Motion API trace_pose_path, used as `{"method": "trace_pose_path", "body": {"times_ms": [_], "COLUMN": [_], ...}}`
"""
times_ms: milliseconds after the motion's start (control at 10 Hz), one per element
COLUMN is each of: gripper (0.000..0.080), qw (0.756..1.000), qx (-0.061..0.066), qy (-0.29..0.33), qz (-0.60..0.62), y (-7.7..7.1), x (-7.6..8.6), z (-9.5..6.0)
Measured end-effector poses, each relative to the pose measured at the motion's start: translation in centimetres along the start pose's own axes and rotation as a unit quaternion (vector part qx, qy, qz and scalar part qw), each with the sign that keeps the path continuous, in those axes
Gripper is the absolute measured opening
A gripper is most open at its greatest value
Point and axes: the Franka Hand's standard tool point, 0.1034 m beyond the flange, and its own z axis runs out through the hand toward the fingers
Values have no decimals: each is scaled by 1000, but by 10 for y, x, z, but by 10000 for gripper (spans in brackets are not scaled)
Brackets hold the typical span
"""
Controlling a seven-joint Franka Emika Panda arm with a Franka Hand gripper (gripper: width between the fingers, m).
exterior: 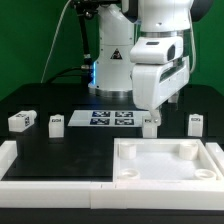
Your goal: Assemble one leg
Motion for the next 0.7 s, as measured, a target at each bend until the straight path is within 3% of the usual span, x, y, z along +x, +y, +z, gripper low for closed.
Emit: {"method": "trace_pose_path", "body": {"times_ms": [100, 300, 500, 700], "gripper": [649, 649, 649, 649], "qw": [994, 972, 926, 879], "qx": [-4, 5, 15, 24], "qy": [13, 10, 10, 11], "qz": [105, 233, 377, 476], "y": [-7, -27, -50, -63], "x": [-1, 7, 26, 38], "z": [1, 5, 8, 10]}}
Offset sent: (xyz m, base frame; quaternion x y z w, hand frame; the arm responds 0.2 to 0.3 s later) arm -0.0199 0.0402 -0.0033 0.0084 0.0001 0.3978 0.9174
